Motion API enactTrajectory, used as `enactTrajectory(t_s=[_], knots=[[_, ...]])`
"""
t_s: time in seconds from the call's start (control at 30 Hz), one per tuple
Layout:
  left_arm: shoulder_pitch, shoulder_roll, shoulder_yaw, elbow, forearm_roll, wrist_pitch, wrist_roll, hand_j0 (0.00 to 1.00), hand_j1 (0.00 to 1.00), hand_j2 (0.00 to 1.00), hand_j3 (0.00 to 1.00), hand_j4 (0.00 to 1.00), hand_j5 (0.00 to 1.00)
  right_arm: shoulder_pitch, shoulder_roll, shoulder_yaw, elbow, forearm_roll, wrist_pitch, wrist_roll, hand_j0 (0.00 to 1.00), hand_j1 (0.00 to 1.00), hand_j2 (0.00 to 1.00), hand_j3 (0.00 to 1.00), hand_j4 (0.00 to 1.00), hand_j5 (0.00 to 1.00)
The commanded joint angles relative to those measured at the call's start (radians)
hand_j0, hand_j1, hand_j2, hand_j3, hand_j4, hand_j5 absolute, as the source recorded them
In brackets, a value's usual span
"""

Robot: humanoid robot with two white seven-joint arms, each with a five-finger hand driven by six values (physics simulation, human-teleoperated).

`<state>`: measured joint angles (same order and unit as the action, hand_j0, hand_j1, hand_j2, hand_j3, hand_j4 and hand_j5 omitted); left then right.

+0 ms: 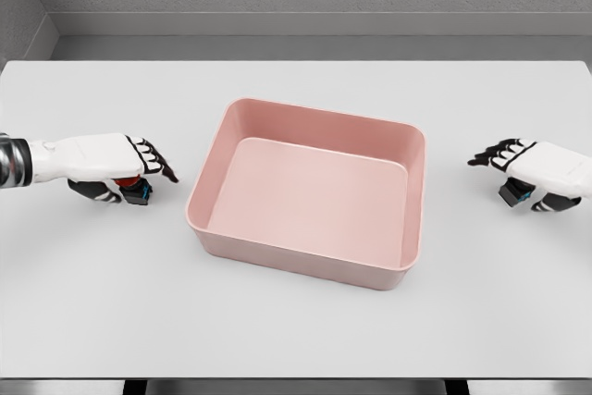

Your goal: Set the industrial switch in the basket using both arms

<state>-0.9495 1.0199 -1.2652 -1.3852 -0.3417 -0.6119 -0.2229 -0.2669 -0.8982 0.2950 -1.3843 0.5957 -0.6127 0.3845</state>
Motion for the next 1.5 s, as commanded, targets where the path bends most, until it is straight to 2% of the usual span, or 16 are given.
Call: enactTrajectory(t_s=[0.0,0.3,0.43,0.5,0.67,0.9,0.93,1.1,1.17,1.2,1.27,1.4,1.47], knots=[[0.000,0.000,0.001,0.002,0.004,0.001,0.000,0.69,0.69,0.69,0.69,0.69,0.69,0.000,0.001,-0.001,0.005,-0.005,0.002,0.001,1.00,1.00,1.00,1.00,1.00,1.00],[-0.008,0.000,0.000,0.003,0.003,0.001,-0.009,0.54,0.54,0.54,0.54,0.54,0.54,-0.008,0.021,0.001,0.002,-0.005,0.002,0.014,1.00,1.00,1.00,1.00,1.00,1.00],[-0.011,0.000,0.000,0.003,0.003,0.001,-0.009,0.44,0.44,0.44,0.44,0.44,0.44,-0.009,0.021,0.001,0.001,0.003,0.002,0.016,0.99,0.99,0.99,0.99,0.99,0.99],[-0.017,0.000,0.001,0.003,0.003,0.001,-0.009,0.44,0.44,0.44,0.44,0.44,0.44,-0.008,0.021,0.001,-0.001,0.009,0.002,0.023,0.91,0.91,0.91,0.91,0.91,0.91],[-0.038,0.000,0.001,0.003,0.004,0.001,-0.007,0.44,0.44,0.44,0.44,0.44,0.44,-0.011,0.036,0.001,-0.007,0.015,0.002,0.042,0.89,0.89,0.89,0.89,0.89,0.89],[-0.072,-0.007,0.001,0.002,0.012,0.001,-0.004,0.43,0.43,0.43,0.43,0.43,0.43,-0.017,0.044,-0.001,-0.006,0.032,0.002,0.065,0.74,0.74,0.74,0.74,0.74,0.74],[-0.075,-0.007,0.001,0.002,0.012,0.001,-0.004,0.43,0.43,0.43,0.43,0.43,0.43,-0.018,0.042,-0.001,-0.009,0.035,0.002,0.065,0.62,0.62,0.62,0.62,0.62,0.62],[-0.106,-0.007,0.001,0.000,0.015,0.001,0.002,0.42,0.42,0.42,0.42,0.42,0.42,-0.021,0.036,-0.005,-0.025,0.035,0.002,0.065,0.62,0.62,0.62,0.62,0.62,0.62],[-0.118,-0.007,0.001,0.000,0.017,0.001,0.002,0.42,0.42,0.42,0.42,0.42,0.42,-0.017,0.033,-0.005,-0.044,0.035,0.002,0.065,0.56,0.56,0.56,0.56,0.56,0.56],[-0.126,-0.007,0.003,0.000,0.017,0.001,0.002,0.42,0.42,0.42,0.42,0.42,0.42,-0.017,0.033,-0.007,-0.045,0.035,0.002,0.065,0.49,0.49,0.49,0.49,0.49,0.49],[-0.130,-0.012,0.003,-0.002,0.018,0.001,0.002,0.42,0.42,0.42,0.42,0.42,0.42,-0.017,0.035,-0.007,-0.053,0.035,0.002,0.065,0.45,0.45,0.45,0.45,0.45,0.45],[-0.156,-0.030,0.003,-0.005,0.027,0.001,0.002,0.42,0.42,0.42,0.42,0.42,0.42,-0.017,0.036,-0.008,-0.055,0.035,0.002,0.066,0.40,0.40,0.40,0.40,0.40,0.40],[-0.167,-0.043,0.003,-0.005,0.027,0.001,0.004,0.42,0.42,0.42,0.42,0.42,0.42,-0.018,0.027,-0.028,-0.087,0.027,0.002,0.065,0.40,0.40,0.40,0.40,0.40,0.40]])
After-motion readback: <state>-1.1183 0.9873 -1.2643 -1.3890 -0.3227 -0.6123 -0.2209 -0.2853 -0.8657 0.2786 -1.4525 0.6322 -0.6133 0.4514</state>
